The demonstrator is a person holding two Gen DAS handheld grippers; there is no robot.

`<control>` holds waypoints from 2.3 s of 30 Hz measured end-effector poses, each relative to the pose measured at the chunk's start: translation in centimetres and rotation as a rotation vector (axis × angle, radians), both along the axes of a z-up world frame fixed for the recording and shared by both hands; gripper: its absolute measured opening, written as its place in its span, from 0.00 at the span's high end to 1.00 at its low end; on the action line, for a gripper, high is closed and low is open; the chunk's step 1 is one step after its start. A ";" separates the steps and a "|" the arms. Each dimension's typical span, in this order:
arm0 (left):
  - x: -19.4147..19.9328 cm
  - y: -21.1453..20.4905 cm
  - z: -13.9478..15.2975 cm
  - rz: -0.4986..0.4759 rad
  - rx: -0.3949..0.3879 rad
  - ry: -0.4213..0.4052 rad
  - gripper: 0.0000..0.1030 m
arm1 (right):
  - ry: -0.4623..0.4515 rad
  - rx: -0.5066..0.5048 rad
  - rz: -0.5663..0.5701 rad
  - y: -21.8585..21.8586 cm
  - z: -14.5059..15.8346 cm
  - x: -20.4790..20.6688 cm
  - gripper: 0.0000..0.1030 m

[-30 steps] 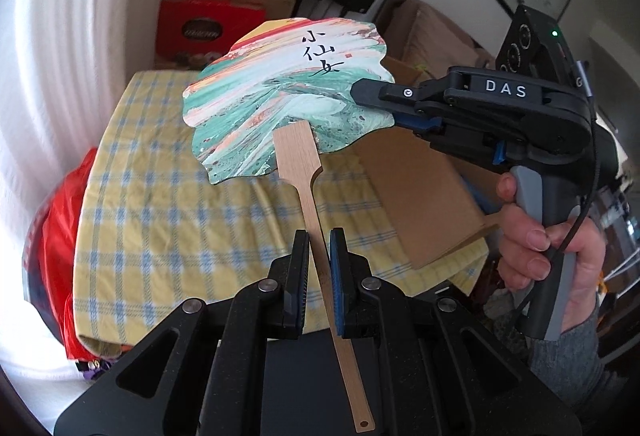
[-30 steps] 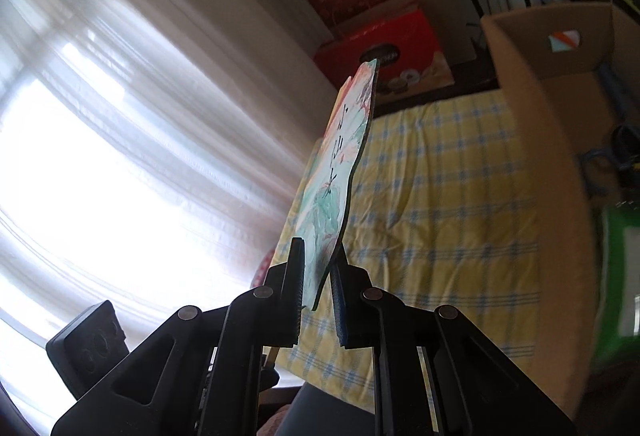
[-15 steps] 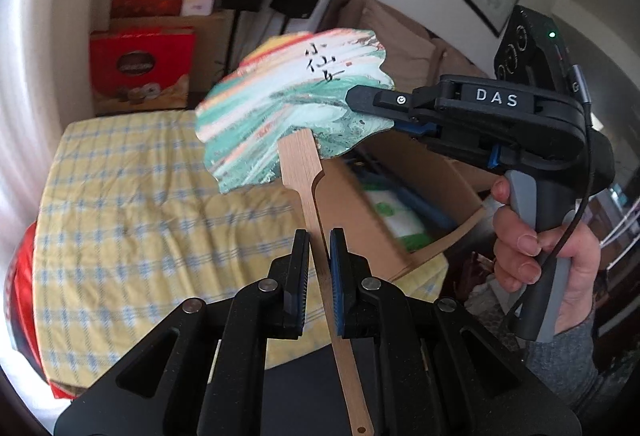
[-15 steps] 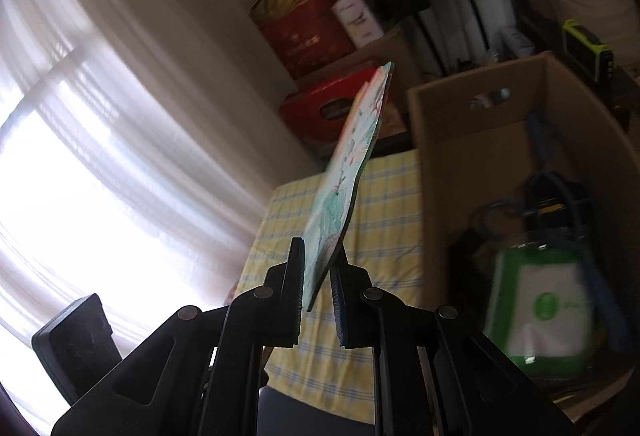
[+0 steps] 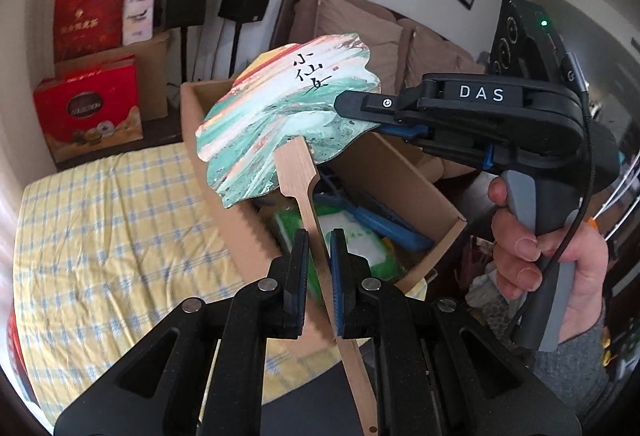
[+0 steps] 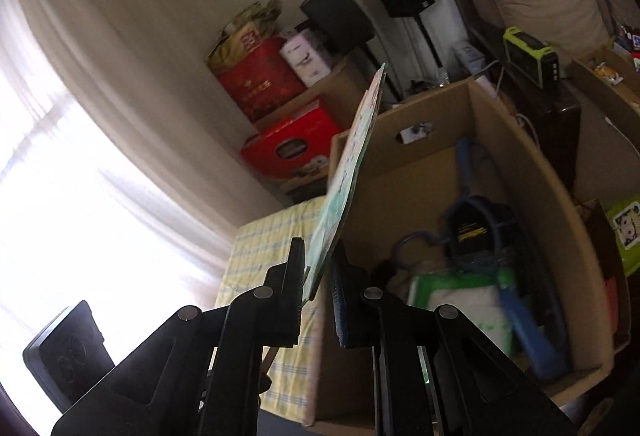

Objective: Organize objects
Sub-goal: 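Carry the fan in the left tool over the cardboard box, then lower the fan into the box and open the left tool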

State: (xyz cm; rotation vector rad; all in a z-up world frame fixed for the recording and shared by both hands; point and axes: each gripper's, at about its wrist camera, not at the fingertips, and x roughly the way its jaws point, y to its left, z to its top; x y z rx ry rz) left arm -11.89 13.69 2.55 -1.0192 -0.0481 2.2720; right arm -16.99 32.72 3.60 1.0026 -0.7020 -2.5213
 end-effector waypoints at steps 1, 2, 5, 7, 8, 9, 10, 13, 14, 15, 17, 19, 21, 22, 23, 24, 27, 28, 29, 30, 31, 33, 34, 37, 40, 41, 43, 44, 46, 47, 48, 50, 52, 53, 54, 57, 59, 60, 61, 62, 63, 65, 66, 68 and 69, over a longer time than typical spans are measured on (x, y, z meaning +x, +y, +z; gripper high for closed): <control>-0.2 0.4 0.1 -0.002 -0.001 0.003 0.91 | 0.001 -0.007 -0.002 0.4 0.1 -0.1 0.87; -0.5 0.9 0.2 -0.003 -0.002 0.007 0.91 | 0.003 -0.012 -0.004 0.8 0.1 -0.3 0.87; -1.7 1.9 0.2 -0.014 0.025 -0.013 0.90 | -0.002 -0.031 -0.004 1.9 0.2 -1.1 0.88; -2.5 2.5 0.2 -0.011 0.033 -0.017 0.92 | -0.010 -0.023 -0.002 2.3 0.2 -1.7 0.88; -2.9 2.9 0.2 -0.007 0.031 -0.013 0.94 | -0.013 -0.017 -0.002 2.4 0.1 -2.0 0.88; -3.4 3.3 0.1 -0.001 0.023 -0.009 0.94 | -0.016 -0.019 0.004 2.5 0.0 -2.3 0.89; -3.7 3.7 0.0 0.004 0.015 -0.007 0.95 | -0.020 -0.012 0.004 2.6 -0.1 -2.7 0.89; -5.0 5.2 -0.7 0.019 -0.027 -0.023 0.95 | -0.046 0.004 -0.003 2.9 -0.9 -3.7 0.89; -5.3 5.6 -1.0 0.019 -0.036 -0.028 0.95 | -0.060 0.009 -0.012 3.1 -1.2 -3.9 0.89; -5.6 6.1 -1.3 0.017 -0.044 -0.034 0.95 | -0.071 0.005 -0.015 3.4 -1.6 -4.1 0.89; -5.8 6.3 -1.9 0.013 -0.050 -0.039 0.95 | -0.078 -0.007 -0.025 3.9 -2.1 -4.0 0.89; -6.0 6.6 -2.4 0.006 -0.046 -0.058 0.96 | -0.092 -0.003 -0.047 4.6 -2.8 -4.0 0.89; -6.1 6.9 -2.8 0.001 -0.050 -0.066 0.97 | -0.111 -0.009 -0.072 5.5 -3.5 -4.0 0.89; -6.1 7.0 -2.9 -0.002 -0.050 -0.069 0.97 | -0.120 -0.008 -0.082 5.8 -3.8 -4.0 0.89; -6.0 7.2 -3.1 -0.006 -0.052 -0.071 0.97 | -0.133 -0.005 -0.095 6.2 -4.1 -4.1 0.89; -6.0 7.4 -3.2 -0.010 -0.054 -0.074 0.97 | -0.150 -0.001 -0.113 6.7 -4.6 -4.2 0.89; -5.6 7.7 -3.7 -0.019 -0.051 -0.093 0.97 | -0.180 -0.010 -0.139 7.6 -5.6 -4.3 0.88; -5.6 7.8 -3.8 -0.024 -0.053 -0.102 0.97 | -0.189 -0.012 -0.145 7.9 -6.0 -4.4 0.87; -5.5 7.8 -4.0 -0.025 -0.058 -0.113 0.97 | -0.198 -0.012 -0.154 8.1 -6.4 -4.4 0.87; -5.4 7.8 -4.3 -0.029 -0.063 -0.126 0.97 | -0.205 -0.013 -0.161 8.3 -6.8 -4.4 0.87; -5.2 7.8 -4.5 -0.031 -0.068 -0.130 0.97 | -0.216 -0.018 -0.168 8.6 -7.2 -4.4 0.87; -5.2 7.9 -5.0 -0.039 -0.097 -0.144 0.96 | -0.228 -0.032 -0.176 8.9 -7.9 -4.5 0.87; -5.3 8.0 -5.4 -0.043 -0.115 -0.156 0.96 | -0.231 -0.034 -0.178 9.0 -8.1 -4.5 0.87; -5.2 8.3 -6.0 -0.047 -0.132 -0.182 0.96 | -0.236 -0.010 -0.184 8.8 -8.3 -5.0 0.87; -5.5 8.1 -6.2 -0.036 -0.121 -0.197 0.96 | -0.261 0.049 -0.180 8.3 -8.4 -6.1 0.87; -5.5 8.0 -6.2 -0.032 -0.117 -0.200 0.96 | -0.271 0.060 -0.184 8.3 -8.6 -6.5 0.87; -5.3 7.7 -6.1 -0.028 -0.112 -0.201 0.94 | -0.294 0.082 -0.176 8.1 -9.1 -7.3 0.87; -5.1 7.6 -6.0 -0.026 -0.110 -0.200 0.92 | -0.314 0.099 -0.166 7.9 -9.5 -7.8 0.87; -5.1 7.2 -5.9 -0.021 -0.104 -0.199 0.90 | -0.330 0.114 -0.156 7.5 -9.9 -8.3 0.87; -5.0 7.1 -5.7 -0.016 -0.102 -0.195 0.90 | -0.335 0.122 -0.155 7.5 -10.1 -8.3 0.87; -5.3 6.8 -5.5 -0.011 -0.101 -0.190 0.88 | -0.335 0.137 -0.155 7.3 -10.1 -8.2 0.87; -5.1 6.4 -5.1 0.000 -0.093 -0.174 0.84 | -0.327 0.153 -0.153 7.2 -9.9 -7.9 0.87; -5.1 5.8 -4.6 0.013 -0.088 -0.159 0.79 | -0.317 0.174 -0.164 7.1 -9.4 -7.3 0.87; -5.0 5.4 -4.3 0.026 -0.093 -0.146 0.77 | -0.306 0.183 -0.165 7.0 -9.1 -6.9 0.86; -4.9 5.1 -4.1 0.034 -0.098 -0.134 0.73 | -0.296 0.192 -0.164 6.9 -8.7 -6.5 0.85; -4.7 4.2 -3.4 0.064 -0.107 -0.105 0.56 | -0.264 0.218 -0.167 6.3 -7.6 -5.5 0.68; -4.7 3.6 -3.2 0.079 -0.105 -0.096 0.53 | -0.238 0.239 -0.163 5.7 -6.8 -4.8 0.57; -4.8 3.4 -3.1 0.085 -0.108 -0.091 0.51 | -0.229 0.250 -0.161 5.4 -6.5 -4.6 0.55; -4.8 3.1 -3.0 0.092 -0.111 -0.086 0.49 | -0.219 0.262 -0.157 5.0 -6.1 -4.2 0.51; -4.8 2.9 -2.9 0.099 -0.112 -0.080 0.45 | -0.208 0.270 -0.152 4.6 -5.8 -4.0 0.46; -4.8 2.6 -2.8 0.106 -0.109 -0.077 0.37 | -0.196 0.278 -0.150 4.3 -5.5 -3.7 0.44; -4.7 1.9 -2.6 0.129 -0.093 -0.070 0.23 | -0.167 0.311 -0.152 3.5 -4.9 -3.0 0.37; -4.6 1.6 -2.5 0.139 -0.085 -0.066 0.19 | -0.157 0.327 -0.152 3.2 -4.7 -2.8 0.36; -4.4 1.0 -2.4 0.155 -0.079 -0.061 0.14 | -0.133 0.370 -0.156 2.6 -4.3 -2.1 0.32; -4.4 0.8 -2.3 0.162 -0.082 -0.059 0.12 | -0.125 0.386 -0.158 2.3 -4.2 -1.8 0.31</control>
